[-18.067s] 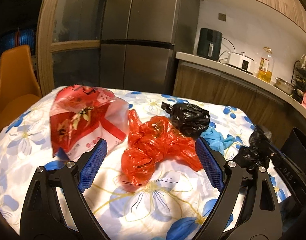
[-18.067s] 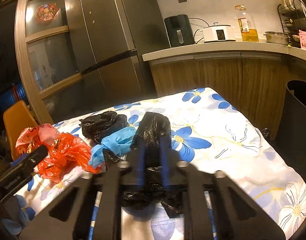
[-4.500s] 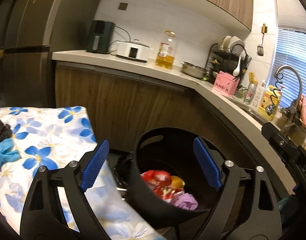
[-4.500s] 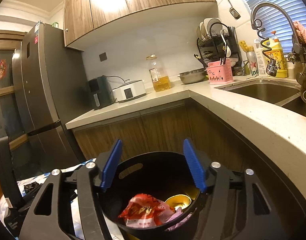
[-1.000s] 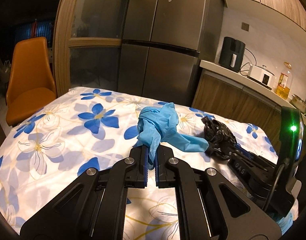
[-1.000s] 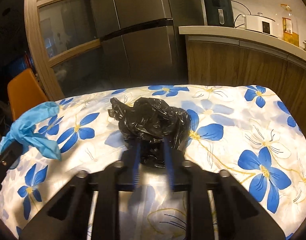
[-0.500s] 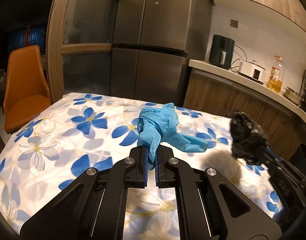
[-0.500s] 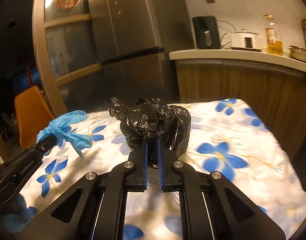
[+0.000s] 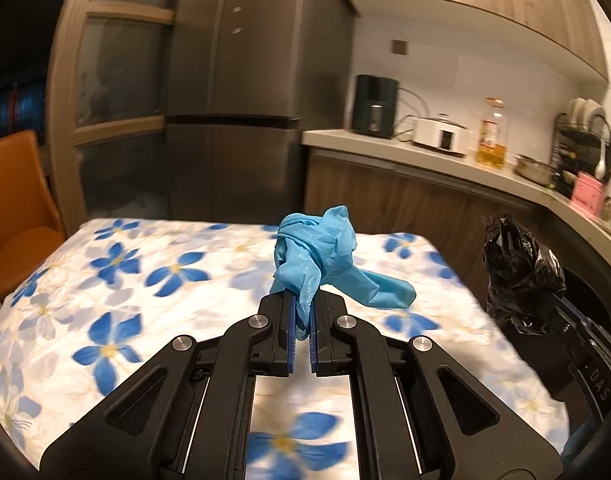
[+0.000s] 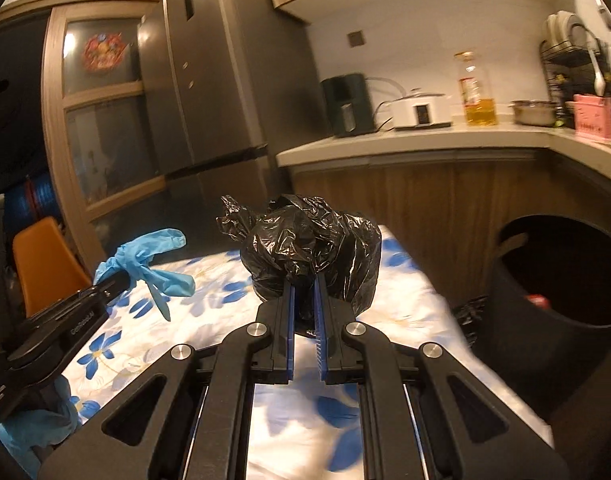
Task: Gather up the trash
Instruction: 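Carry the black bag and blue glove over the black bin with both tools, then open both tools to drop the black bag and glove into the bin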
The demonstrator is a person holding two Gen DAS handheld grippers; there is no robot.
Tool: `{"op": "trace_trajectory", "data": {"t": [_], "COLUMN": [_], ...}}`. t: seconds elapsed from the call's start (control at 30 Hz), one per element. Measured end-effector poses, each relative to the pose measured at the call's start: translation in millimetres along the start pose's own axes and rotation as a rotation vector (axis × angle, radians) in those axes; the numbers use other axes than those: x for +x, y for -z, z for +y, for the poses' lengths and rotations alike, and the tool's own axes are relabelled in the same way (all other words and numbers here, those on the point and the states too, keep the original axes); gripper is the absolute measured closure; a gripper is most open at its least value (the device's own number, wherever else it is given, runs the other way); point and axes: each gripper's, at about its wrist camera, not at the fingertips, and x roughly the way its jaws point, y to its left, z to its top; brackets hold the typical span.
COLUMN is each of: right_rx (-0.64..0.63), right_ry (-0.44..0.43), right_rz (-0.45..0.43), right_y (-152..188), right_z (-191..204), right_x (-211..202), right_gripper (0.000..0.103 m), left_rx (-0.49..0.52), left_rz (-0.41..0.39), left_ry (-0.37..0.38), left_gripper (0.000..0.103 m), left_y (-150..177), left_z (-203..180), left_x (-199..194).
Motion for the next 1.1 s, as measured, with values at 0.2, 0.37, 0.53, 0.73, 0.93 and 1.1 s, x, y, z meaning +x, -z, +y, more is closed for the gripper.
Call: {"op": "trace_trajectory", "data": {"t": [0.2,0.37,0.53,0.73,0.93,1.1], "right_rx": [0.023,0.053,0.072,0.097,0.124,0.143], "right_ry": [0.092,0.171,0.236,0.295,0.311,0.314], "right_rz": [-0.075,-0.123,-0.167,-0.194,-0.200,-0.197], "right_y": [-12,-20,-31,-38,-41,-40], "right_z": [-44,-82,-114,-145,-171,-187], "right_x": [-35,-59,-76,-89,-91,-90], "right_gripper": [0.094,0.094,0.094,0.094,0.094,0.093], "left_rx": [0.049,0.086,0.123,0.163,0.166,0.173], "left_rz": [-0.019,-0.034,-0.049,-0.057,-0.037,-0.026], "left_ry": [0.109,0.216,0.294,0.374,0.414,0.428], "left_gripper": [0.099,0.099,0.099,0.099,0.099,0.099], "left_y": [-7,-12,-16,-13,-8,-7], "left_z": [-65,-123,-174,-230,-259,-276], "left_x": [-6,-9,-9,-7,4,12]}}
